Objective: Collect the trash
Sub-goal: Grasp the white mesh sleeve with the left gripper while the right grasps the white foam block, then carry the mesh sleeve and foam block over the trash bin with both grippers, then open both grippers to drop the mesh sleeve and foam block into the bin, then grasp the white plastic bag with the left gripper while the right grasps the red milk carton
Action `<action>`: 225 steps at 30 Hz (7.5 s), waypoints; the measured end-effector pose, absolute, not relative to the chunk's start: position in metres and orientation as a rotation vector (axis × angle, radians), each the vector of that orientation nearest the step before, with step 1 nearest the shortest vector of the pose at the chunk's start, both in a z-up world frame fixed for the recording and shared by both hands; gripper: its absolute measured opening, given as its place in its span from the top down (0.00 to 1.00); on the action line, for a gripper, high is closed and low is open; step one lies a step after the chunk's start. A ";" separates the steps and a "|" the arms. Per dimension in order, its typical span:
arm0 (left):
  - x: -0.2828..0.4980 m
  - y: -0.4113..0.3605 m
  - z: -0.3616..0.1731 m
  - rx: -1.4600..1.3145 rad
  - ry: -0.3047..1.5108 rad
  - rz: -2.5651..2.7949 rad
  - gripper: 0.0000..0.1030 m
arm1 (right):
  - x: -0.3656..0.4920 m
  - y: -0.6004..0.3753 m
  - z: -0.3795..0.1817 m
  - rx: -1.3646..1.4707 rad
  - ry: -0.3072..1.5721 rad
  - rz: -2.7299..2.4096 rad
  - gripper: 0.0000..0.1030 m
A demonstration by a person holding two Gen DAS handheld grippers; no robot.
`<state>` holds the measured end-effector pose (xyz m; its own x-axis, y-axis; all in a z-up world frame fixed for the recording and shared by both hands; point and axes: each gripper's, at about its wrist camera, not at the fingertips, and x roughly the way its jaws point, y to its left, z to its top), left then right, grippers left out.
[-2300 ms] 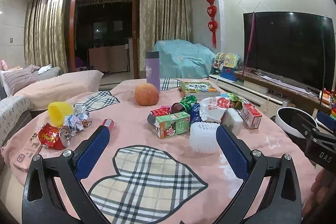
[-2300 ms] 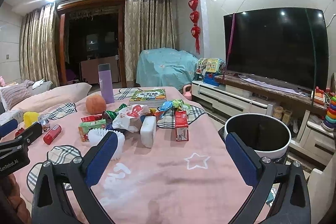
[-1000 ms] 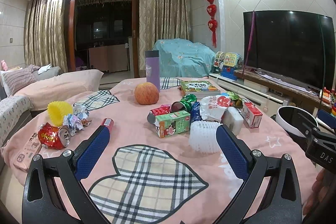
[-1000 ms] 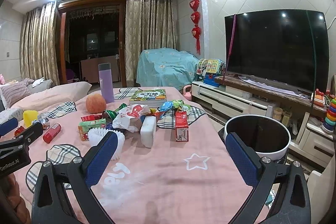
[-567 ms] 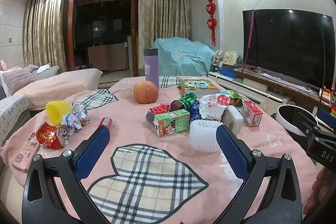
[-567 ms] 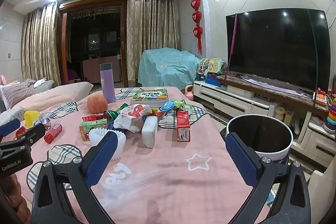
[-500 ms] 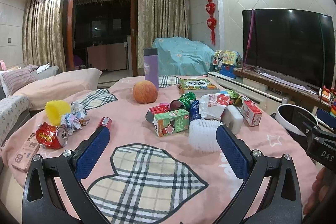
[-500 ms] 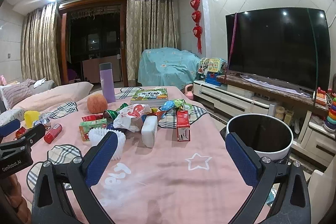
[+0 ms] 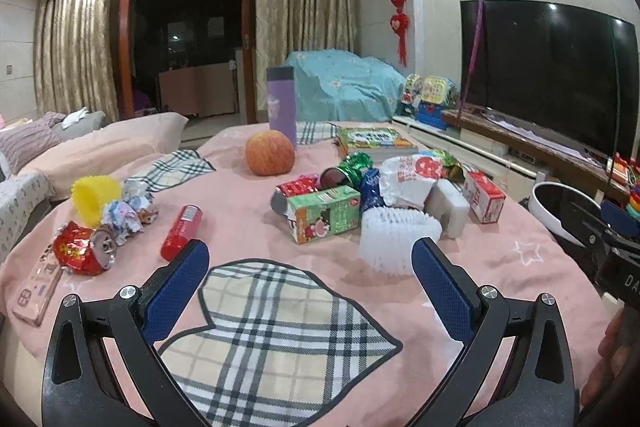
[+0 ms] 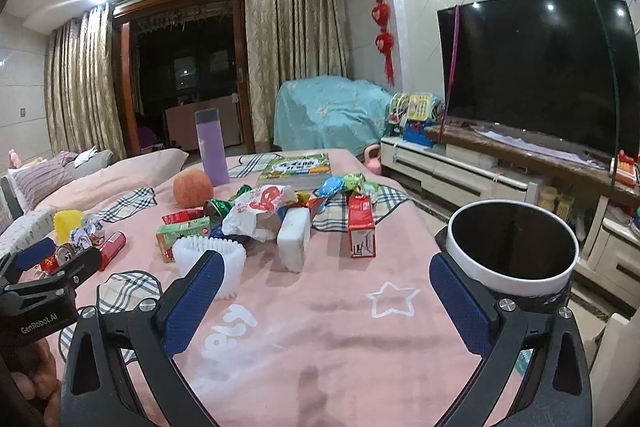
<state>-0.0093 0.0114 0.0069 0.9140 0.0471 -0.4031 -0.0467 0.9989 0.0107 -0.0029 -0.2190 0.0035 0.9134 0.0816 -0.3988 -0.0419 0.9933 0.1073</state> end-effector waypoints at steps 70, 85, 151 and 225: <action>0.077 -0.140 0.003 0.039 0.719 -0.602 0.81 | 0.039 -0.344 -0.023 0.367 0.729 0.125 0.74; 0.100 -0.232 0.022 0.109 0.713 -0.664 0.81 | 0.038 -0.425 -0.018 0.407 0.692 -0.009 0.74; 0.118 -0.205 -0.005 0.079 0.759 -0.478 0.24 | 0.058 -0.422 -0.023 0.421 0.680 -0.011 0.13; 0.168 -0.072 -0.034 -0.118 0.831 -0.236 0.25 | 0.129 -0.289 -0.054 0.313 0.784 0.173 0.67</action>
<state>0.1678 -0.0722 -0.0339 0.6500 -0.2533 -0.7164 0.1617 0.9673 -0.1953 0.1293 -0.2887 -0.0542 0.6974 0.2680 -0.6647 -0.0374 0.9398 0.3397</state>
